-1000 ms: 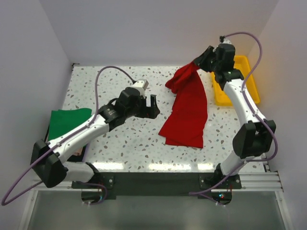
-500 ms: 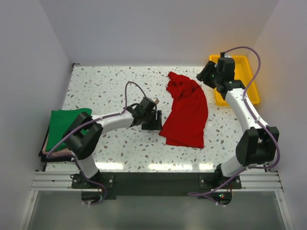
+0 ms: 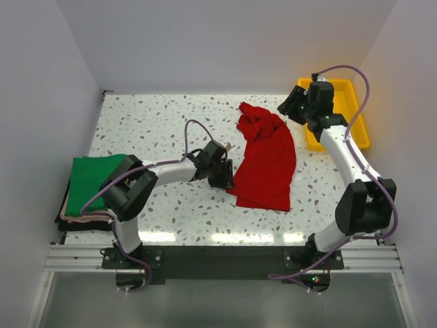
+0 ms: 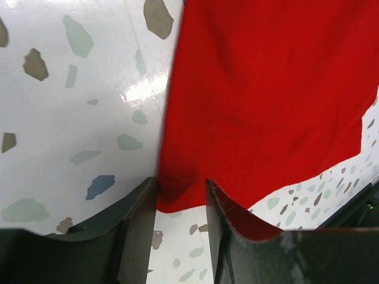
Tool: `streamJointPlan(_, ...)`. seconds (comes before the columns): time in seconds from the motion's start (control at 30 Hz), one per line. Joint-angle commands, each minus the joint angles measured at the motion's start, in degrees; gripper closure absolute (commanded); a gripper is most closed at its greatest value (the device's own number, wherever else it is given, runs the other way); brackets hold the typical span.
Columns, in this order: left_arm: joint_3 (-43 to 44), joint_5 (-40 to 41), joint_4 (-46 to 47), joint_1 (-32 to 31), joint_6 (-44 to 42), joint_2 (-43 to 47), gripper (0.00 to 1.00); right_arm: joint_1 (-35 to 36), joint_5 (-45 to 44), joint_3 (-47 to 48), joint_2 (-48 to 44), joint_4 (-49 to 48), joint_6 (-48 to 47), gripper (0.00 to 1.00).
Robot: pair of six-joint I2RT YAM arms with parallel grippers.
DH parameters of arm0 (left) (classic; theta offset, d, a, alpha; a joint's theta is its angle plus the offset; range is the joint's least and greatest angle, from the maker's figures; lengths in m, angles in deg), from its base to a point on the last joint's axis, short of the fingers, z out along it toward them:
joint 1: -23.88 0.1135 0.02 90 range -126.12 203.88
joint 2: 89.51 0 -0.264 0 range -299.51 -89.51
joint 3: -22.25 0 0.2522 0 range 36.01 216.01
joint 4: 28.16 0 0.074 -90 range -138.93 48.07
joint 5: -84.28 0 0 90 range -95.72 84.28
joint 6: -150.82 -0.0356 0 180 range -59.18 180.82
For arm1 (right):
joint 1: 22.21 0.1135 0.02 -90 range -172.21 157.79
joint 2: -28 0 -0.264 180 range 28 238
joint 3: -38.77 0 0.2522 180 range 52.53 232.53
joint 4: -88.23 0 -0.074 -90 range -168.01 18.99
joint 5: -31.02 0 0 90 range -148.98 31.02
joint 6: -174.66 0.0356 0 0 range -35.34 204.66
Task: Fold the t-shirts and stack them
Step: Flatten the tshirt out
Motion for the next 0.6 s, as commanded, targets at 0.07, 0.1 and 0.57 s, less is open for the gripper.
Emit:
streamJointPlan(0.07, 1.4, -2.3, 2.4, -1.2, 1.1, -1.9, 0.69, 0.5, 4.0, 3.0, 6.1, -3.4, -3.2, 0.49)
streamJointPlan(0.1, 1.2, -2.5, 2.5, -1.2, 1.2, -1.8, 0.72, 1.4, 4.0, 4.7, 9.1, -2.1, -4.7, 0.50)
streamJointPlan(0.57, -2.5, 0.1, 0.1, -0.3, 0.9, 4.4, 1.00, 10.6, -6.5, 20.9, 28.7, 7.2, -11.6, 0.51)
